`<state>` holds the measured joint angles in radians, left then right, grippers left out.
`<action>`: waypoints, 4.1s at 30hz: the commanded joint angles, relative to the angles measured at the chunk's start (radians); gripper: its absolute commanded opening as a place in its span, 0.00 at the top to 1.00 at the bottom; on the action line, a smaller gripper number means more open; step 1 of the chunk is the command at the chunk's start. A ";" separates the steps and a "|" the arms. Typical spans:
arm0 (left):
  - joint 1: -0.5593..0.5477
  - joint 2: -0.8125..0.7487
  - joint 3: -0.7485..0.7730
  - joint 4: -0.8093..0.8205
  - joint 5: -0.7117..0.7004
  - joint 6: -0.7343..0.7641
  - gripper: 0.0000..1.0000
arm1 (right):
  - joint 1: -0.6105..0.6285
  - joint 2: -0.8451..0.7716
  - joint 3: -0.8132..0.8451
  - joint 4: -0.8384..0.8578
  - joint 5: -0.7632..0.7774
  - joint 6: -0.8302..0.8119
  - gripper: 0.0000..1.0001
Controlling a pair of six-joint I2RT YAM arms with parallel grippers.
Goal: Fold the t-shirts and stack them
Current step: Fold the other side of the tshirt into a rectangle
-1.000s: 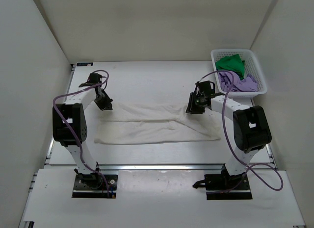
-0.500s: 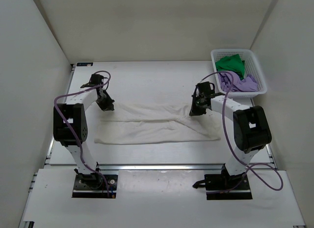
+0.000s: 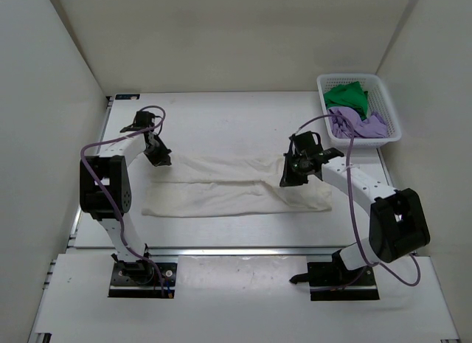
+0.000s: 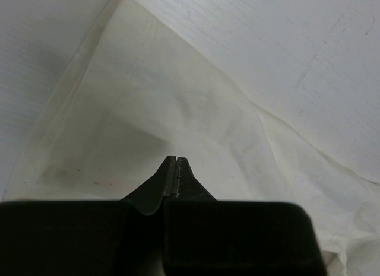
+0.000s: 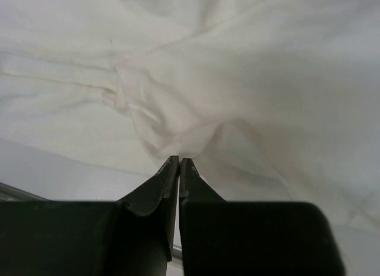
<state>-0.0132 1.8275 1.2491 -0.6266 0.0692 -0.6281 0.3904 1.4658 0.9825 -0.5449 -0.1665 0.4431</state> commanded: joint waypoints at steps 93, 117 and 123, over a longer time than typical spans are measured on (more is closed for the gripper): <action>0.079 0.194 0.197 0.137 0.067 0.051 0.74 | -0.533 0.343 -0.044 0.686 -0.343 0.054 0.69; 0.136 0.124 0.182 0.086 -0.031 0.085 0.38 | -0.594 0.234 -0.156 0.729 -0.354 0.091 1.00; 0.160 0.128 0.145 0.110 0.049 0.100 0.36 | -0.602 0.197 -0.186 0.694 -0.275 0.086 1.00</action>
<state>0.1379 2.0098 1.4006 -0.5358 0.0757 -0.5461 -0.2028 1.7065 0.8066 0.1596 -0.5060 0.5472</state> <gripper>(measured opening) 0.640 0.009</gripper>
